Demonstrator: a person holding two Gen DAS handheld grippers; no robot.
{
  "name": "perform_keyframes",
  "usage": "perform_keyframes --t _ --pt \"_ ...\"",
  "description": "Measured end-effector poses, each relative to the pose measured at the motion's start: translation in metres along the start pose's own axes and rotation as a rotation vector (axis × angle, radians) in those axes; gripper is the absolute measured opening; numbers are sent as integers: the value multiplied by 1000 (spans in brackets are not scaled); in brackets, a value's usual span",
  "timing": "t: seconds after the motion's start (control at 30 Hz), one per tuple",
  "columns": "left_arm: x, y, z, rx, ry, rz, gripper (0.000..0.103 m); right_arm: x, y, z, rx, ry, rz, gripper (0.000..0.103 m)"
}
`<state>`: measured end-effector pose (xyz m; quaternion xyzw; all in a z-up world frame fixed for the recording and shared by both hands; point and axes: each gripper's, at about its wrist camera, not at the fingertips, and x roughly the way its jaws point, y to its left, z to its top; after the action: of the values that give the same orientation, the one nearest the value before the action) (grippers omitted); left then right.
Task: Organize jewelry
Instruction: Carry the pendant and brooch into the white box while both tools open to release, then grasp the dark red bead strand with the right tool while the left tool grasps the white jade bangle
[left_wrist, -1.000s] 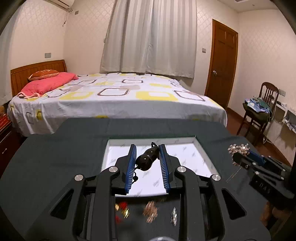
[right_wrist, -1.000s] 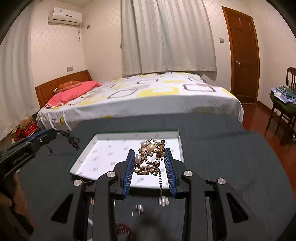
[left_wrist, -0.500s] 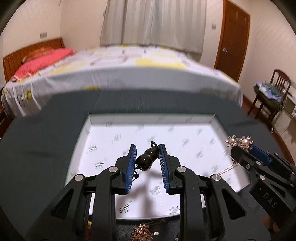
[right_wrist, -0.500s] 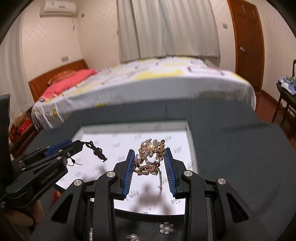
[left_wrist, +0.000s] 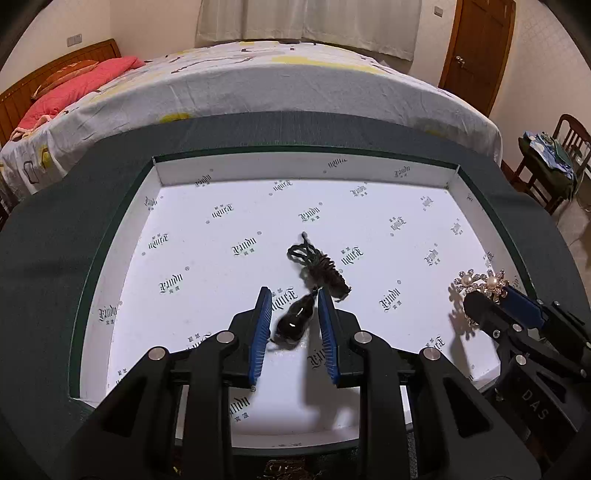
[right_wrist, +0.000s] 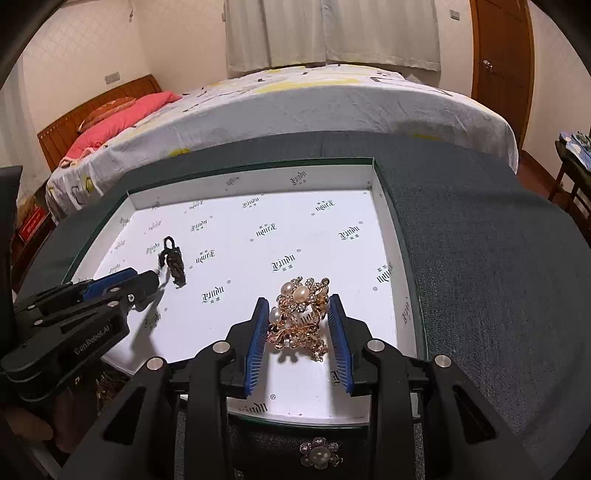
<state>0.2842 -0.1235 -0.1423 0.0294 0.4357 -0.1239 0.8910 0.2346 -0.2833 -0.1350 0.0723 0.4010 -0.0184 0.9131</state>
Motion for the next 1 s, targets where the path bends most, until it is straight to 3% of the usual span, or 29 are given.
perform_keyframes --t 0.17,0.23,0.47,0.63,1.0 --pt "2 -1 -2 4 4 2 32 -1 1 0 -12 -5 0 36" --pt "1 0 -2 -3 -1 5 46 -2 0 -1 -1 -11 3 59" --pt "-14 4 -4 -13 -32 4 56 -21 -3 -2 24 -50 5 60" --pt "-48 10 -16 -25 -96 2 64 -52 5 -17 19 -90 14 60" --pt "-132 29 -87 -67 -236 79 73 -120 39 -91 -64 -202 1 60"
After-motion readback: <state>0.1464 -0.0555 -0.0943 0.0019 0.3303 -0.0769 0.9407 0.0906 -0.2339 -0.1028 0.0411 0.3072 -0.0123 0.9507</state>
